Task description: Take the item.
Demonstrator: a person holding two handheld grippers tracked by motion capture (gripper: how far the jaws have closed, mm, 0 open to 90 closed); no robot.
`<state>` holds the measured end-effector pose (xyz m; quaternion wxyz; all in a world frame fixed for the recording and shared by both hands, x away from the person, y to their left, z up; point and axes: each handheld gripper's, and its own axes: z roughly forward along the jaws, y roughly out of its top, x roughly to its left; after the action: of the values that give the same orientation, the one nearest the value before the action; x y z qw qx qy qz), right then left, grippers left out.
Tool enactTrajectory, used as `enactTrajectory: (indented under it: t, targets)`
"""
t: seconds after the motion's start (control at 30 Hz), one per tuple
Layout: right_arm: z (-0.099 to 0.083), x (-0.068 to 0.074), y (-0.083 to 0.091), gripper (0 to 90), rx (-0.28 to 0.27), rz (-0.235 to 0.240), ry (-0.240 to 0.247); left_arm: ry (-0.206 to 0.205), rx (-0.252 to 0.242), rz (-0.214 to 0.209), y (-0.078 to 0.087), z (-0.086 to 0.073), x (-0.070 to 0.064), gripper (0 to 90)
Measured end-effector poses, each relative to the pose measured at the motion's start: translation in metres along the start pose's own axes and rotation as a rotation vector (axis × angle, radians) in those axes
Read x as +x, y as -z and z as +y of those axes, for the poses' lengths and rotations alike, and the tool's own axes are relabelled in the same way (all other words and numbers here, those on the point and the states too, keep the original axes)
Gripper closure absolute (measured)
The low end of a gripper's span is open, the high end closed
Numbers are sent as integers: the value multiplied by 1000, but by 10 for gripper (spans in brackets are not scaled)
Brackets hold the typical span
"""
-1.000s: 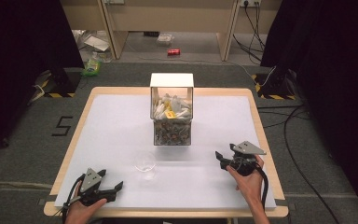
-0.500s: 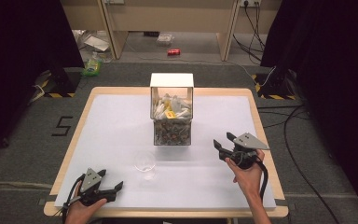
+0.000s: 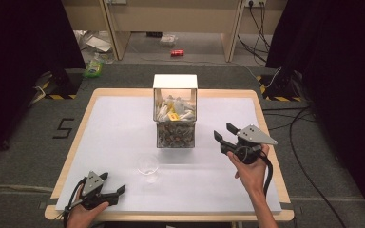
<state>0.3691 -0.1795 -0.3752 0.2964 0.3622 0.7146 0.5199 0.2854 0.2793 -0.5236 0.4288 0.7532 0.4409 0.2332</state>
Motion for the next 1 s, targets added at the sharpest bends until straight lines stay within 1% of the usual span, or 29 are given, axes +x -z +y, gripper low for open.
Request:
enactTrajectory:
  t: [0.03,0.1,0.13,0.33,0.4,0.43,0.63,0.77,1.0]
  targets:
    - [7,4,-2,473,-7,9,5,0,0,0,0,0,0,145]
    - [9,5,-3,475,-8,11,6,1,0,0,0,0,0,145]
    - [13,8,-5,483,-14,19,7,0,0,0,0,0,0,145]
    - [26,15,-9,496,-37,36,12,0,0,0,0,0,0,145]
    - [28,16,-9,500,-42,39,10,0,0,0,0,0,0,145]
    - [32,19,-10,505,-52,42,21,0,0,0,0,0,0,145]
    - [41,25,-13,514,-65,52,29,0,0,0,0,0,0,145]
    - [44,28,-16,518,-74,61,26,0,0,0,0,0,0,145]
    - [52,37,-24,520,-82,86,48,-1,0,0,0,0,0,145]
